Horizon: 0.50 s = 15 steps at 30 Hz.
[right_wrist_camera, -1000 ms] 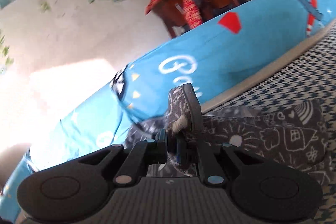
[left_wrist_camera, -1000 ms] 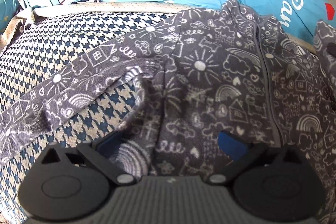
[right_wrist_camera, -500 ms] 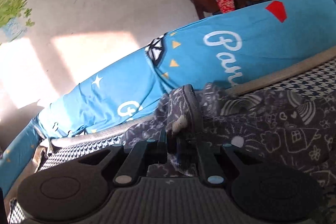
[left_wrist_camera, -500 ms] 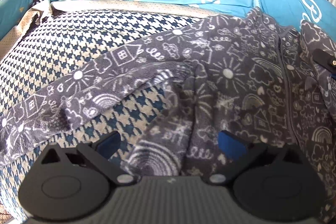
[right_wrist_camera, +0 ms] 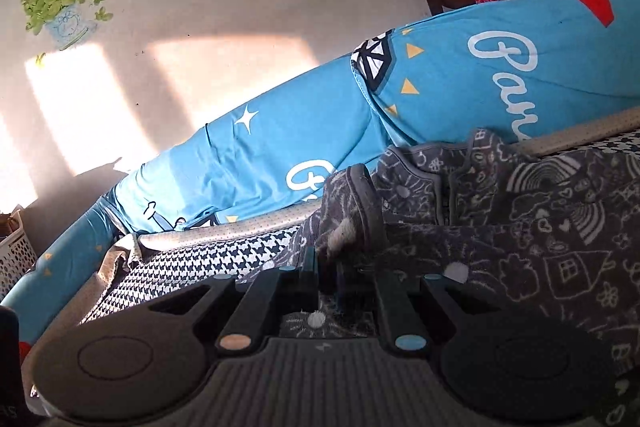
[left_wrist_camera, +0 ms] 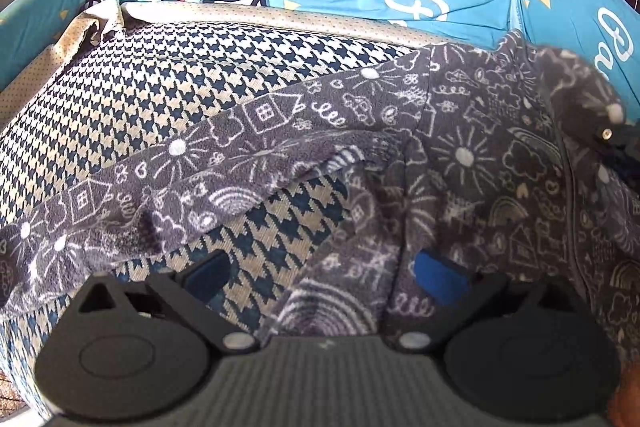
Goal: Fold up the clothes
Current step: 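Lift the held sleeve and carry it across the jacket front with the right gripper, then lower the sleeve onto the jacket front and open the right gripper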
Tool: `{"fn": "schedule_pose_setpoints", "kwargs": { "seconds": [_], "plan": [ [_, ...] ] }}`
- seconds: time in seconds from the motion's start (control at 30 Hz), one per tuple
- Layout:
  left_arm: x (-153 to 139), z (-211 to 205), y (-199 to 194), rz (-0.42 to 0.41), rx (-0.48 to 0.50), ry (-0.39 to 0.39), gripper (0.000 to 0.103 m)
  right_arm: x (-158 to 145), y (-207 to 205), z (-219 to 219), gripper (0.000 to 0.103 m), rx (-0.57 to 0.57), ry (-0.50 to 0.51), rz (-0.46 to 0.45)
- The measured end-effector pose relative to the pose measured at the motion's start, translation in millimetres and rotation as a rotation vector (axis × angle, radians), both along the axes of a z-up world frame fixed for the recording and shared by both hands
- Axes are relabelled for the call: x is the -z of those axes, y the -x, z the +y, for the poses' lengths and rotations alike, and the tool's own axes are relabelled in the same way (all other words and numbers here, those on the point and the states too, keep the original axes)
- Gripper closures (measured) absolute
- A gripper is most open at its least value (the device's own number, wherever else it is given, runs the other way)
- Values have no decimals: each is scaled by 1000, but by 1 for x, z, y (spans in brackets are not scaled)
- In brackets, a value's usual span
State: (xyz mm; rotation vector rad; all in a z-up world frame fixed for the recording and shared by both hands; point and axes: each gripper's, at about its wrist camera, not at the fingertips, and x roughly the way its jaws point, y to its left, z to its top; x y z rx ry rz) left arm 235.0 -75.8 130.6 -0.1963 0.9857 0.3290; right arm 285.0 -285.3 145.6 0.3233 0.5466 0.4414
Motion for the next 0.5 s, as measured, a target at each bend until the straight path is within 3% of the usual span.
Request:
{"fn": "schedule_pose_setpoints", "kwargs": {
  "seconds": [0.2, 0.5],
  "plan": [
    [-1, -1, 1, -5, -3, -8, 0, 4, -3, 1, 73, -55, 4, 75],
    [-1, -8, -2, -11, 11, -4, 0, -15, 3, -32, 72, 7, 69, 63]
  ]
}}
